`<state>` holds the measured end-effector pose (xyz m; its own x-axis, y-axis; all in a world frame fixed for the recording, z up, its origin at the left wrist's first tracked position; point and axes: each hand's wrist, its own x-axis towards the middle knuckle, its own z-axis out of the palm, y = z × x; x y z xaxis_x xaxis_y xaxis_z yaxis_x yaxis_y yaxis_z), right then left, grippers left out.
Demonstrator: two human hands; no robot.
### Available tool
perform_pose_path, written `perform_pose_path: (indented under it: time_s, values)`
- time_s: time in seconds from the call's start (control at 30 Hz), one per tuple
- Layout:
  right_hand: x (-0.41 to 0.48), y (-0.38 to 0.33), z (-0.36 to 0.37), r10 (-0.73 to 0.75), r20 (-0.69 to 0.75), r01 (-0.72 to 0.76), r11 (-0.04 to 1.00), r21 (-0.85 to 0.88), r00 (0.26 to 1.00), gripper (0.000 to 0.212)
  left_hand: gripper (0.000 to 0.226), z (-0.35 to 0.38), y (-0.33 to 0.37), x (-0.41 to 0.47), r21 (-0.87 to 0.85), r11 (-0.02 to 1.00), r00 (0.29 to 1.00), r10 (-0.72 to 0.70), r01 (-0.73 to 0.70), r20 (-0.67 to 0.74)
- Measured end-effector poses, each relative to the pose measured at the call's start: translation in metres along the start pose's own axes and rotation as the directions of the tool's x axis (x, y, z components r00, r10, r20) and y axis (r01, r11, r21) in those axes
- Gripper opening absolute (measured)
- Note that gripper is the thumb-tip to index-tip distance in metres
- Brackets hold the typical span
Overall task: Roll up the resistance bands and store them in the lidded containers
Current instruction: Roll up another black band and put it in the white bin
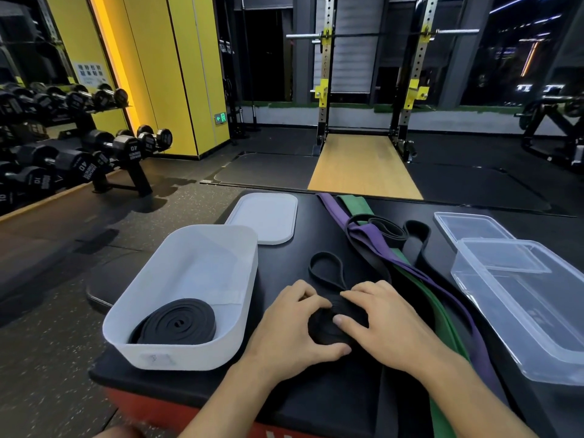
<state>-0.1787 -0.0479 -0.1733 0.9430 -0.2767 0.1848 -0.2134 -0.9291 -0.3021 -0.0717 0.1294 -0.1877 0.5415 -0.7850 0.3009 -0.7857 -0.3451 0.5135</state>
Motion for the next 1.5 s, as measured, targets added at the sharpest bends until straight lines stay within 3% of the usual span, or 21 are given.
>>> perform_pose_path:
  time_s: [0.2,0.33,0.43,0.67,0.83,1.03,1.13,1.33,1.5]
  values:
    - [-0.008,0.013,-0.008,0.023,0.128,-0.036,0.994,0.104,0.992,0.099,0.071,-0.002,0.002,0.0,-0.009,1.0,1.0,0.028,-0.028,-0.002]
    - [-0.014,0.017,-0.013,-0.01,0.264,-0.029,0.989,0.146,0.964,0.112,0.07,-0.002,0.0,0.001,-0.024,0.999,0.999,0.037,-0.037,0.022]
    - [-0.015,0.016,-0.012,-0.03,0.26,-0.009,0.989,0.149,0.965,0.115,0.064,-0.003,0.001,0.0,-0.039,0.998,0.998,0.044,-0.043,0.035]
    - [-0.011,0.009,-0.004,-0.069,0.12,0.052,0.989,0.141,0.99,0.111,0.043,-0.006,0.003,-0.003,-0.074,0.996,0.993,0.055,-0.047,0.102]
    - [-0.011,0.008,-0.003,-0.059,0.068,0.046,0.983,0.18,0.996,0.087,0.039,-0.005,0.002,-0.003,-0.098,0.995,0.992,0.012,0.0,0.123]
    - [-0.01,0.009,-0.003,-0.136,0.033,0.132,0.986,0.102,0.99,0.087,0.017,0.003,-0.006,0.002,-0.136,0.991,1.0,-0.008,0.011,0.027]
    - [-0.01,0.008,-0.004,-0.146,0.037,0.141,0.984,0.112,0.989,0.079,0.033,0.01,-0.013,0.008,-0.084,0.996,0.998,0.006,-0.011,-0.06]
    - [-0.012,0.004,-0.002,-0.138,0.024,0.135,0.986,0.099,0.99,0.074,0.038,0.015,-0.011,0.016,0.107,0.99,0.996,-0.093,0.092,0.005]
    - [-0.013,0.002,-0.001,-0.109,0.03,0.106,0.99,0.092,0.994,0.075,0.044,0.013,-0.005,0.011,0.207,0.958,0.973,-0.165,0.197,-0.163]
